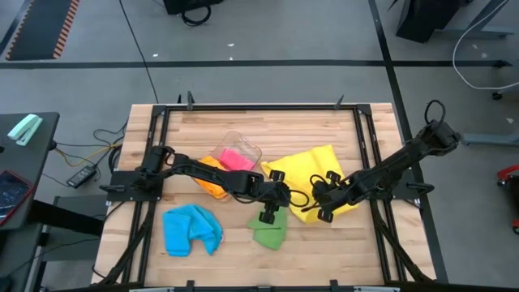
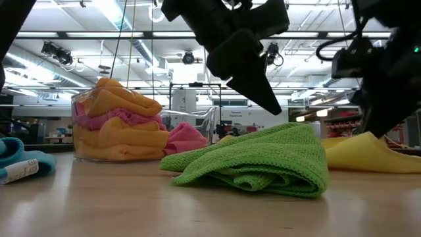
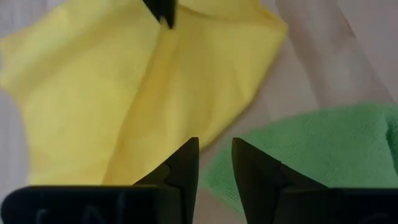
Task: Fold microfiber towels
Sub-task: Fold the yellow microfiber towel
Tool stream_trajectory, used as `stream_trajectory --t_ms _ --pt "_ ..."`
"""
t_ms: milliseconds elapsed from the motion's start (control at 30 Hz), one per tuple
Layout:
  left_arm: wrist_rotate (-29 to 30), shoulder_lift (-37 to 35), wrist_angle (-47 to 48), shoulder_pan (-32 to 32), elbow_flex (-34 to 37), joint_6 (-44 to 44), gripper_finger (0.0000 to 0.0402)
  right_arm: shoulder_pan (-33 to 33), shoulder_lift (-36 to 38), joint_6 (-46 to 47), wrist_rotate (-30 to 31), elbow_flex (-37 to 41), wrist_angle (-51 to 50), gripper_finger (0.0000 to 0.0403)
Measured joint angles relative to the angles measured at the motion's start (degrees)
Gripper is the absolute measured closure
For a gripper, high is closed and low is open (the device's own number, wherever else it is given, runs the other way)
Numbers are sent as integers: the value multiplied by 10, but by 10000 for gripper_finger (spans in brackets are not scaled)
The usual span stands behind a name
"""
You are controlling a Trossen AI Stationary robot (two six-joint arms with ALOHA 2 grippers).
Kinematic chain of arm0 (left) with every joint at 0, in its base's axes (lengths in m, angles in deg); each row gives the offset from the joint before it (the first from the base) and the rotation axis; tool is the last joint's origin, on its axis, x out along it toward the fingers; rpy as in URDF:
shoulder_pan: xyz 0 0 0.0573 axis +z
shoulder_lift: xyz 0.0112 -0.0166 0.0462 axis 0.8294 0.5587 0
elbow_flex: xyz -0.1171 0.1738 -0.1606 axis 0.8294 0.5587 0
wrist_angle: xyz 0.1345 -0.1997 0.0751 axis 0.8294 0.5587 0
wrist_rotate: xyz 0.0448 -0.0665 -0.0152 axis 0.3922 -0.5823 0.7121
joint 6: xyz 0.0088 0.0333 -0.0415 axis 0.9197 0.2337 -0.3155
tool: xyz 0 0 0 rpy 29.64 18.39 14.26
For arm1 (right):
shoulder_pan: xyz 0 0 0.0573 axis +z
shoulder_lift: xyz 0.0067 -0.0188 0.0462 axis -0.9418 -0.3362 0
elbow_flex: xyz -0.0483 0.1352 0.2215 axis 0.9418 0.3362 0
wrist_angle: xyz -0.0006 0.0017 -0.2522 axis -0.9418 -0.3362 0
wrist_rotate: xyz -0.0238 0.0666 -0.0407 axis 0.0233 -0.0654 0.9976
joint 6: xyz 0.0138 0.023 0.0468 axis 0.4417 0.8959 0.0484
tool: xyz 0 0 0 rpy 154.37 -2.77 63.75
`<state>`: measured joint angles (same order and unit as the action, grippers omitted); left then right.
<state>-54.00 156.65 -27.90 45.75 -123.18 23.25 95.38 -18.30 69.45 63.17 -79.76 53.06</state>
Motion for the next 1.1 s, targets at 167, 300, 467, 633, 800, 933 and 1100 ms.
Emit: stream_trajectory --t_ms 167,300,467,633,800,933,1100 --pt "57 -8 34 13 0 30 290 36 9 5 -50 -29 -38 397" --pt "51 -8 33 40 0 54 262 59 9 31 -63 -31 -51 398" --pt "11 -8 16 83 0 54 223 86 17 92 -85 -31 -102 398" --pt "-26 -8 -20 110 0 54 207 105 53 141 -84 -35 -157 398" --pt "-61 -8 -48 115 0 56 216 108 87 194 -84 -63 -262 399" --pt "-63 -8 -45 115 0 56 227 108 92 240 -96 -85 -345 399" --pt "-62 -7 -44 112 0 56 236 108 83 287 -155 -85 -376 399"
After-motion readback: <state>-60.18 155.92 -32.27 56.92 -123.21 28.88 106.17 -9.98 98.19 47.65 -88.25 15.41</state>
